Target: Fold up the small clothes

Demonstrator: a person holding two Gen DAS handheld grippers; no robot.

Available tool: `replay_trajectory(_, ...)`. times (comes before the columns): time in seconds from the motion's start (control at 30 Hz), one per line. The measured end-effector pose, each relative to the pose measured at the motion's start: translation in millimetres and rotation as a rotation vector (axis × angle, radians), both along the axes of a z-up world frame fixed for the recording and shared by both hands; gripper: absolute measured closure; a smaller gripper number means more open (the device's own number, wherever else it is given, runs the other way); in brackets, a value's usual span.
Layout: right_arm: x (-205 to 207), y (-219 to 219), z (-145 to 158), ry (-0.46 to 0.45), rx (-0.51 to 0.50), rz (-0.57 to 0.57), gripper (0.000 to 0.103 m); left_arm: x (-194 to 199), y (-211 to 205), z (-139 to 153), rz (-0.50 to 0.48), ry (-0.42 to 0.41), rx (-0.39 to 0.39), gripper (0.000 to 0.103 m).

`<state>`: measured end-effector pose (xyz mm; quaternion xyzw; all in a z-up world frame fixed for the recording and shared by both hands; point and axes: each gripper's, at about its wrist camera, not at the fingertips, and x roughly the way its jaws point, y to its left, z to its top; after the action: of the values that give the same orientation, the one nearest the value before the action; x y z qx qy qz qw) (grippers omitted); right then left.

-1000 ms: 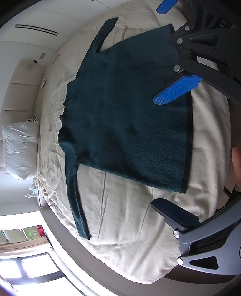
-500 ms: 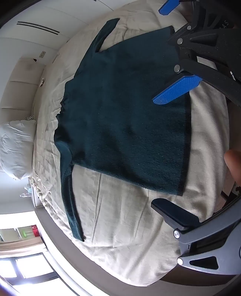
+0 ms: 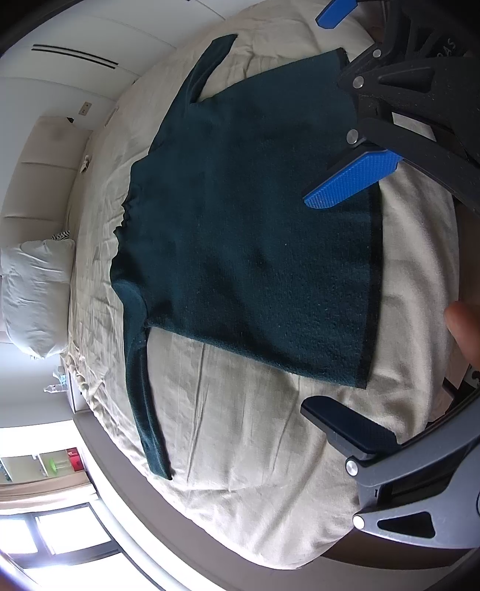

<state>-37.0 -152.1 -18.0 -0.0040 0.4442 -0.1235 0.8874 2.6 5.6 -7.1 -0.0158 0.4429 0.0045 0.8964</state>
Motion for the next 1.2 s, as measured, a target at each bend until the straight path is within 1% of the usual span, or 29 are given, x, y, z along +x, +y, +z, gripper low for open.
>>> replay_trajectory(1.2,-0.9,-0.7,-0.2,-0.003,0.013,0.001,0.000,1.1,2.1,-3.0,0.004,0.003,0.012,0.000)
